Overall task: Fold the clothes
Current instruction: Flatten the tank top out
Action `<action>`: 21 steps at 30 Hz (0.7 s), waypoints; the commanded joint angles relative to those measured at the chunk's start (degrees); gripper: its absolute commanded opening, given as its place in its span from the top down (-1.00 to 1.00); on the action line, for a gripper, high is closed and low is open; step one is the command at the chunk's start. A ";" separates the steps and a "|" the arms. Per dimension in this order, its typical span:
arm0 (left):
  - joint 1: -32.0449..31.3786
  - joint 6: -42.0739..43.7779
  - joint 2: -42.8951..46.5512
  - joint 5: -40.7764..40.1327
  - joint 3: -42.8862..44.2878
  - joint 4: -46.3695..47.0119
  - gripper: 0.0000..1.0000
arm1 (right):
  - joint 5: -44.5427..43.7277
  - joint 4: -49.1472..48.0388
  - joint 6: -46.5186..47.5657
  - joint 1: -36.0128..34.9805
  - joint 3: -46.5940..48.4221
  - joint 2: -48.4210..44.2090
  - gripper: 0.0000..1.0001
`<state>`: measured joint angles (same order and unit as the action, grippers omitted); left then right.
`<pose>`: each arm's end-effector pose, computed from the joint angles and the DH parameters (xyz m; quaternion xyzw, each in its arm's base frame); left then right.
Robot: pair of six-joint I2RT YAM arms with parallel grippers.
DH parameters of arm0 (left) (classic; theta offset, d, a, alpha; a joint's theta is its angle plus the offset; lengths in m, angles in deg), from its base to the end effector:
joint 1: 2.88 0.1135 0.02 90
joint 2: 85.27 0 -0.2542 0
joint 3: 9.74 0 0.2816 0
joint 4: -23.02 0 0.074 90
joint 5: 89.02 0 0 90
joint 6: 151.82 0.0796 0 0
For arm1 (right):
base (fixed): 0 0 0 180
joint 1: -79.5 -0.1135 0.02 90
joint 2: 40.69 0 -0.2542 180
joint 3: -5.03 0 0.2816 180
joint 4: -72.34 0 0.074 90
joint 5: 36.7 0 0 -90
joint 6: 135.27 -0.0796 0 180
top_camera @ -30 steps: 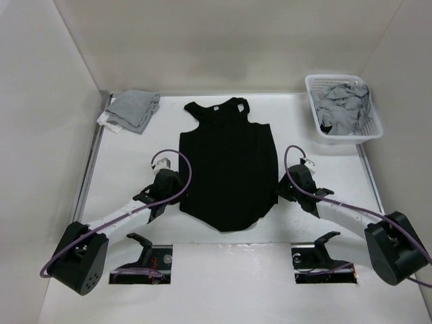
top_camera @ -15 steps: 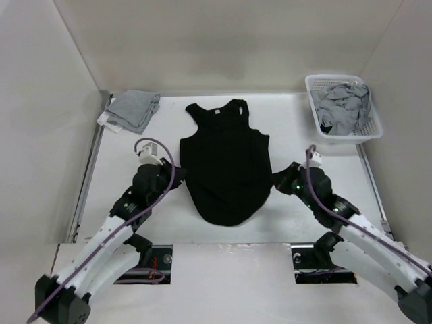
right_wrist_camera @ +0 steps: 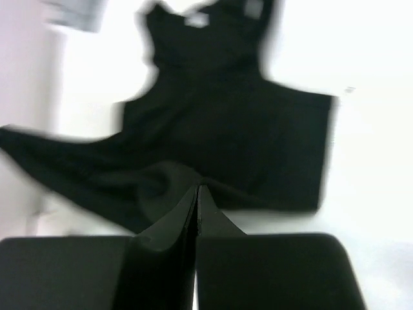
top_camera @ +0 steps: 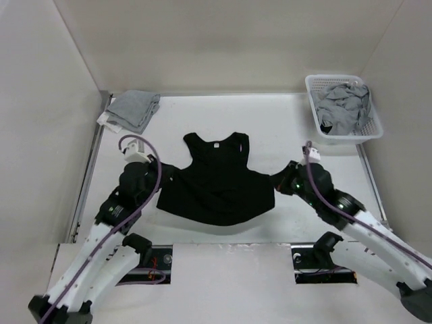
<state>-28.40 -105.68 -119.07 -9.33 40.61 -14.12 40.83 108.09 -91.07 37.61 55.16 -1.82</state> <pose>0.2058 -0.0825 0.2816 -0.1810 0.8002 -0.2620 0.5083 0.1874 0.1450 0.2651 0.0872 0.8335 0.3067 0.4512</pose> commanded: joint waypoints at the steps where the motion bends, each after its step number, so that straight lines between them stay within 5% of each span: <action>1: 2.70 0.44 -10.11 1.16 -5.34 9.60 0.89 | 6.83 -11.37 3.35 9.39 -3.63 12.25 0.97; 7: 8.33 -2.02 -32.07 0.46 -3.08 29.11 0.89 | 11.76 -24.49 4.32 21.88 0.83 33.25 0.97; 13: 11.58 -1.23 -49.06 -0.51 9.40 33.80 0.80 | 13.44 -27.57 3.09 26.90 11.03 49.18 0.96; 18: 10.98 0.26 -45.93 -2.43 5.58 35.12 0.33 | 11.60 -30.46 1.68 26.99 7.54 47.01 0.42; 21: 10.54 0.61 -36.02 -5.33 -3.91 34.86 0.25 | 8.70 -31.79 1.42 26.73 1.22 39.47 0.26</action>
<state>-17.39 -106.20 -163.73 -11.12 42.86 18.95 52.26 80.79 -89.04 64.56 60.42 44.57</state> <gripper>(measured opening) 0.370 0.358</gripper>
